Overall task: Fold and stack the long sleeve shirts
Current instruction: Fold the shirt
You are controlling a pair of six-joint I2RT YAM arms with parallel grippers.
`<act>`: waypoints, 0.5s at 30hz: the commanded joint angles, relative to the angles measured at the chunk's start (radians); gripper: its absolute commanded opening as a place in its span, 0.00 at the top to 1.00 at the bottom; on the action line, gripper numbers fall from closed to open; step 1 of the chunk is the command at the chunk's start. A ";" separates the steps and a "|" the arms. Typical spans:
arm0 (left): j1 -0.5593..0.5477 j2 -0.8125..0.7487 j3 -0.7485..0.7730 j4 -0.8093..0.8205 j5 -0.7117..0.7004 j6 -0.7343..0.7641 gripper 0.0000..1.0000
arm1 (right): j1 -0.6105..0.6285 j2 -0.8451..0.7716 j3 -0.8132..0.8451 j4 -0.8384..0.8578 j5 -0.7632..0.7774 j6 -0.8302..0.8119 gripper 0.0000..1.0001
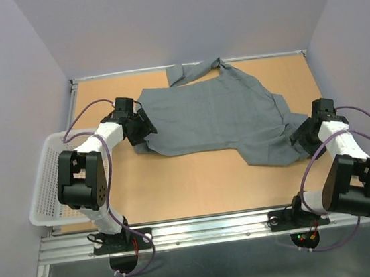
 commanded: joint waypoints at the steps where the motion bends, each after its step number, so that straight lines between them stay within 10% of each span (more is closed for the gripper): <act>1: 0.004 0.009 -0.015 0.026 0.016 0.018 0.29 | -0.025 -0.026 -0.060 0.071 -0.062 0.068 0.25; 9: 0.004 0.021 -0.022 0.034 0.012 0.021 0.29 | -0.029 0.012 -0.149 0.217 -0.104 0.103 0.40; 15: 0.005 0.035 -0.034 0.038 -0.004 0.018 0.29 | -0.029 -0.041 -0.148 0.226 -0.099 0.039 0.86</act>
